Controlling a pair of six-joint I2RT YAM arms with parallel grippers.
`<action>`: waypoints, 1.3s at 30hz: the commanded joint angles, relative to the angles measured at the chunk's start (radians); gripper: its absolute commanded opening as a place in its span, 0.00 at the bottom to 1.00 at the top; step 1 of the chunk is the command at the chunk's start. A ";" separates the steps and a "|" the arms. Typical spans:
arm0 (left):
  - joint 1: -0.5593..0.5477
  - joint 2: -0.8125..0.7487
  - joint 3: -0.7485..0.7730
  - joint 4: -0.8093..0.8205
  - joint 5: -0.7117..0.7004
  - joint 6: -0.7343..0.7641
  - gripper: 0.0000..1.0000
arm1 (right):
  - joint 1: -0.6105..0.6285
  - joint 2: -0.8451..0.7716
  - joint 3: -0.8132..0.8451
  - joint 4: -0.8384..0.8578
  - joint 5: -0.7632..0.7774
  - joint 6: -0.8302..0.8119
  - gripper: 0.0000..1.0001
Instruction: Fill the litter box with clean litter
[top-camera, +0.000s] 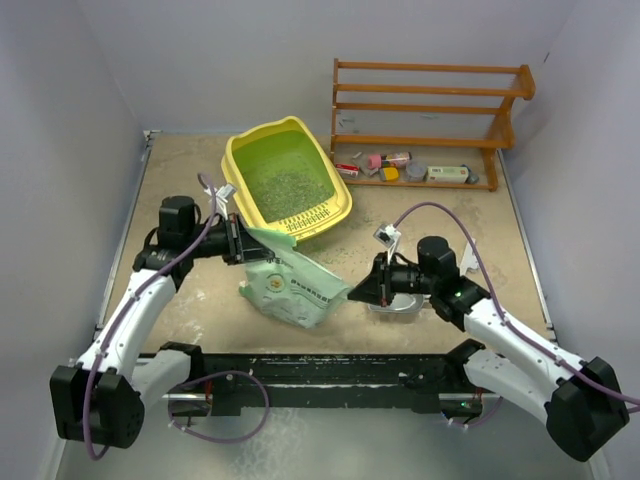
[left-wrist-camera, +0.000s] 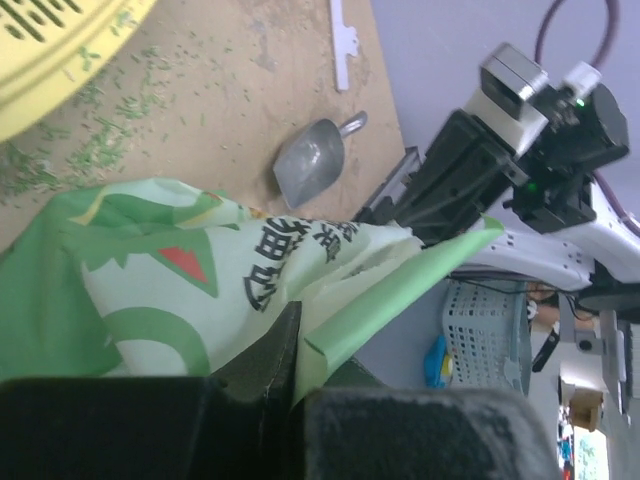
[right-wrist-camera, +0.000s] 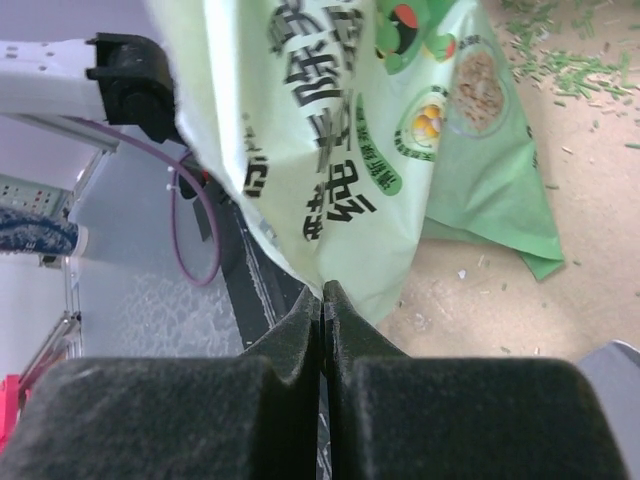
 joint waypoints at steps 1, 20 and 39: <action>0.011 -0.101 -0.025 0.019 0.114 -0.065 0.00 | 0.000 0.005 0.087 -0.163 0.133 -0.021 0.00; 0.017 -0.296 -0.432 0.706 0.263 -0.650 0.00 | -0.042 0.091 0.317 -0.409 0.126 0.069 0.00; 0.065 -0.292 -0.201 0.120 -0.022 -0.350 0.00 | -0.051 0.213 0.533 -0.745 0.450 -0.164 0.00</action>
